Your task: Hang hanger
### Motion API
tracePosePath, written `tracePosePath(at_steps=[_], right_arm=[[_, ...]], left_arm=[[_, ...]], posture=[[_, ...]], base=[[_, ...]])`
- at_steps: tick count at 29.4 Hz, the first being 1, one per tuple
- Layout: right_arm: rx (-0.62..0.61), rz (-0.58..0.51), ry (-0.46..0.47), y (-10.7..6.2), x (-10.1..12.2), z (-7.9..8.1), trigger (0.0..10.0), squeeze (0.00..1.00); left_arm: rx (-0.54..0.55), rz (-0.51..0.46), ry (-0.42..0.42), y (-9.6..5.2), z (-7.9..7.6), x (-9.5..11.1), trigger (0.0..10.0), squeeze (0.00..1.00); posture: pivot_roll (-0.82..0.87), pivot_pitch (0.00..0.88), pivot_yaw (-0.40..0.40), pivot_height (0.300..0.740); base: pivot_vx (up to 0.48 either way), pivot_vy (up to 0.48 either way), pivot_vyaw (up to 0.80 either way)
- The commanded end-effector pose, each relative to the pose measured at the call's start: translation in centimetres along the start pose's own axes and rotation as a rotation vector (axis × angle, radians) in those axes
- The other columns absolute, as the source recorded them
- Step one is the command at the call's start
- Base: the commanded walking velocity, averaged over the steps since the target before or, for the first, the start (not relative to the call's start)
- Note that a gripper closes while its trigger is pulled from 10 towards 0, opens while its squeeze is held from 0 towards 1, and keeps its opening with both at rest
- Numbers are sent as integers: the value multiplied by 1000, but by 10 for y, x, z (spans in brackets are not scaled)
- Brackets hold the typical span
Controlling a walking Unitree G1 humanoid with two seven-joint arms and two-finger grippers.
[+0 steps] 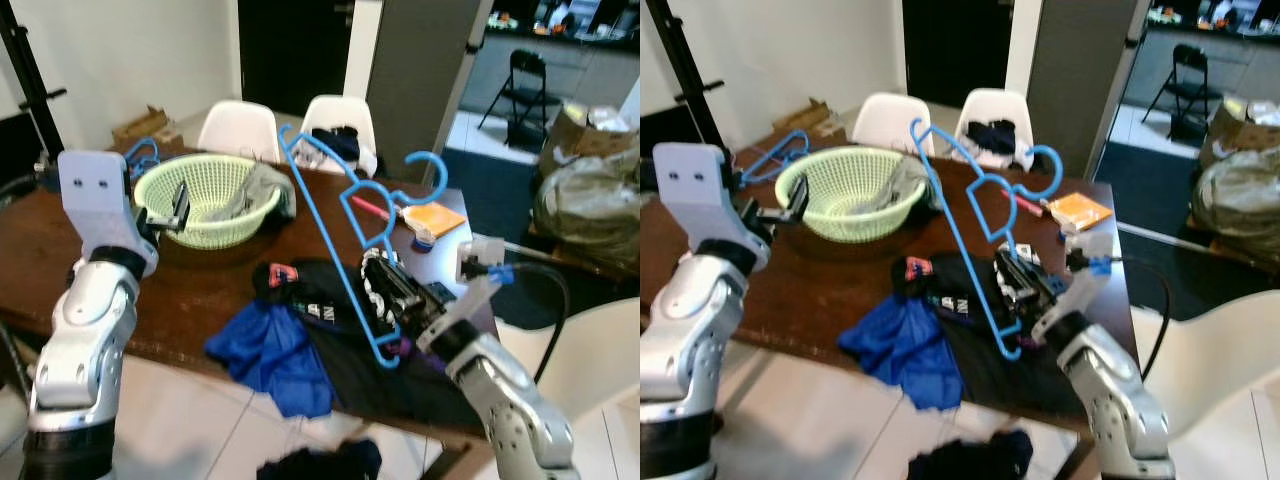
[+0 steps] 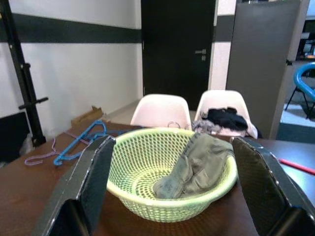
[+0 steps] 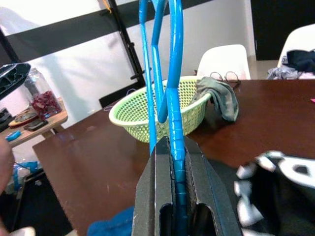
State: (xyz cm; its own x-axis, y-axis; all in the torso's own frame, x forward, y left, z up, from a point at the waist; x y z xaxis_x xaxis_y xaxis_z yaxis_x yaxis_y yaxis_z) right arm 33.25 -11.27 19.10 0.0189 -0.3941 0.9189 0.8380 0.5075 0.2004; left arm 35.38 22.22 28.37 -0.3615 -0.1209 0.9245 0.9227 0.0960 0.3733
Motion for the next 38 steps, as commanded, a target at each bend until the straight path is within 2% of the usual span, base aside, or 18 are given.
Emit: tracePosePath(at_steps=[1, 11, 16, 17, 18, 19, 20, 22, 23, 24, 25, 26, 28, 30, 32, 33, 35, 38], right_arm=[[1, -4, -6, 1, 2, 1, 10000, 0], [-7, -4, -12, 1, 2, -1, 10000, 0], [-13, 0, -20, 1, 1, -2, 10000, 0], [-19, 7, -30, 0, 1, -4, 10000, 0], [-21, 9, -34, 0, 1, -5, 10000, 0], [-21, 9, -34, 0, 1, -5, 10000, 0], [-24, 13, -40, -1, 1, -6, 10000, 0], [-25, 14, -41, -1, 0, -6, 10000, 0], [-26, 15, -43, -2, 0, -7, 10000, 0], [-26, 15, -43, -2, 0, -7, 10000, 0], [-27, 16, -44, -2, 0, -7, 10000, 0], [-27, 16, -44, -2, 0, -7, 10000, 0], [-28, 21, -49, -2, 0, -7, 10000, 0], [-28, 21, -49, -2, 0, -7, 10000, 0], [-30, 26, -53, -3, -1, -7, 10000, 0], [-30, 26, -53, -3, -1, -7, 10000, 0], [-31, 27, -56, -3, 0, -7, 10000, 0], [-31, 27, -58, -4, 0, -7, 10000, 0]], left_arm=[[11, 15, 7, 1, 5, -3, 10000, 0], [11, 27, 2, 2, 6, -5, 10000, 0], [39, 57, 6, 2, 14, -10, 10000, 0], [105, 93, 80, 4, 37, -15, 10000, 0], [132, 106, 119, 4, 46, -16, 10000, 0], [132, 106, 119, 4, 46, -16, 10000, 0], [182, 174, 223, 4, 68, -24, 10000, 0], [191, 199, 254, 3, 74, -27, 10000, 0], [190, 233, 334, 2, 83, -32, 10000, 0], [190, 233, 334, 2, 83, -32, 10000, 0], [173, 272, 449, 1, 93, -38, 10000, 0], [173, 272, 449, 1, 93, -38, 10000, 0], [79, 308, 689, 2, 105, -43, 10000, 0], [79, 308, 689, 2, 105, -43, 10000, 0], [-75, 290, 868, 7, 96, -46, 10000, 0], [-75, 290, 868, 7, 96, -46, 10000, 0], [-214, 266, 970, 8, 82, -52, 10000, 0], [-257, 262, 1003, 8, 78, -55, 10000, 0]], posture=[[59, 0, -67, 740], [59, 0, -66, 740], [59, 0, -66, 740], [56, 0, -66, 740], [56, 0, -66, 740], [56, 0, -66, 740], [56, 0, -66, 740], [56, 0, -66, 740], [54, 0, -65, 740], [54, 0, -65, 740], [54, 0, -65, 740], [54, 0, -65, 740], [52, 0, -66, 740], [52, 0, -66, 740], [49, 0, -70, 740], [49, 0, -70, 740], [46, 0, -70, 740], [46, 0, -70, 740]], base=[[450, 0, 0], [427, 0, 0], [0, 0, 0], [0, 0, 0], [0, 0, 0], [0, 0, 0], [0, 0, 0], [0, 0, 0], [0, 0, 0], [0, 0, 0], [0, 0, 0], [0, 0, 0], [0, 0, 0], [0, 0, 0], [0, 0, 0], [0, 0, 0], [0, 0, 0], [0, 0, 0]])
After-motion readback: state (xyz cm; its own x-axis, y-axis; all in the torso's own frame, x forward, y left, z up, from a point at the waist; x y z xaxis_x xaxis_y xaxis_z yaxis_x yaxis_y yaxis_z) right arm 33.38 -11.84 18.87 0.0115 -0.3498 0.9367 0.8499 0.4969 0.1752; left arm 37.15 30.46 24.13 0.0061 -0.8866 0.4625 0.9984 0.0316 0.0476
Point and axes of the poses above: a point about 5 cm out from each wrist's last joint towards the gripper, its own y axis pointing out of the wrist towards the gripper, its own x axis along the axis of the wrist's last joint, z = x × y, the point moved 6 cm from there along y, pointing out of the wrist towards the gripper, and after that the axes turned 2 degrees about y, right-handed, at the moved point
